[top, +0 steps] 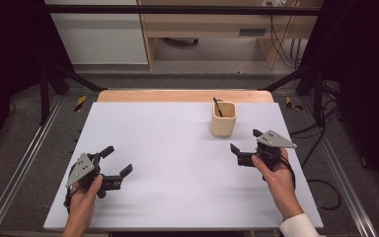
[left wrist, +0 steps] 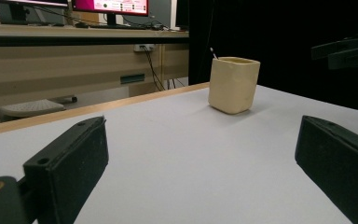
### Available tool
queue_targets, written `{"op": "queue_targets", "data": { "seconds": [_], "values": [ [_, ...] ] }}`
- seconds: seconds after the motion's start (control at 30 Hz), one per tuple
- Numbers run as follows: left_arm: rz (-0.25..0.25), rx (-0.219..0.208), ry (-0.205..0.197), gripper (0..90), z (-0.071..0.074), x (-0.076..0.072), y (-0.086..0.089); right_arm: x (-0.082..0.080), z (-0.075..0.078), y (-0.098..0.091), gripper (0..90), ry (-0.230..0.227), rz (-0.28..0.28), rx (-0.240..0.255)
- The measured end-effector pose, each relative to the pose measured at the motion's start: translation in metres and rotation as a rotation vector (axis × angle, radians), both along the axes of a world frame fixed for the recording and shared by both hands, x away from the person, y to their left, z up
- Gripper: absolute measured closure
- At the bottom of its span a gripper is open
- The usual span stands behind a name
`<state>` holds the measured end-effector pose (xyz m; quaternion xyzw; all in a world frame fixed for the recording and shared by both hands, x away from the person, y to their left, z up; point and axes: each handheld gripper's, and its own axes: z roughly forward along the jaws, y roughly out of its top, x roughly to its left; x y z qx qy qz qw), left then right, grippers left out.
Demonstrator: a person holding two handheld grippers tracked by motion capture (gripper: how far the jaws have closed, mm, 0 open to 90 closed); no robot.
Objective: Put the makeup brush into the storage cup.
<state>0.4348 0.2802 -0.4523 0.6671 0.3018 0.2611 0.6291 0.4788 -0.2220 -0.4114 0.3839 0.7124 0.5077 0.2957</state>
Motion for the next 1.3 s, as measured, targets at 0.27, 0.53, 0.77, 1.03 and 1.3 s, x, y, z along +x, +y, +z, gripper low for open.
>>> {"op": "queue_targets", "data": {
  "seconds": [0.27,0.53,0.77,1.03,1.3],
  "values": [
    [-0.002,0.003,-0.002,2.4,0.0,0.0,0.0,-0.008,-0.007,-0.005,4.2,-0.015,0.009,0.005],
    [-0.013,0.01,-0.008,2.2,0.0,-0.001,-0.001,-0.016,-0.014,-0.01,4.7,-0.026,0.011,0.014],
    [-0.019,0.014,-0.011,2.0,0.001,-0.004,0.0,-0.026,-0.024,-0.016,4.9,-0.038,0.023,0.012],
    [-0.028,0.024,-0.014,1.9,0.001,-0.007,0.001,-0.036,-0.031,-0.022,4.7,-0.042,0.024,0.014],
    [-0.033,0.029,-0.014,1.9,0.001,-0.01,0.003,-0.045,-0.038,-0.029,4.6,-0.04,0.009,0.022]
  ]
}}
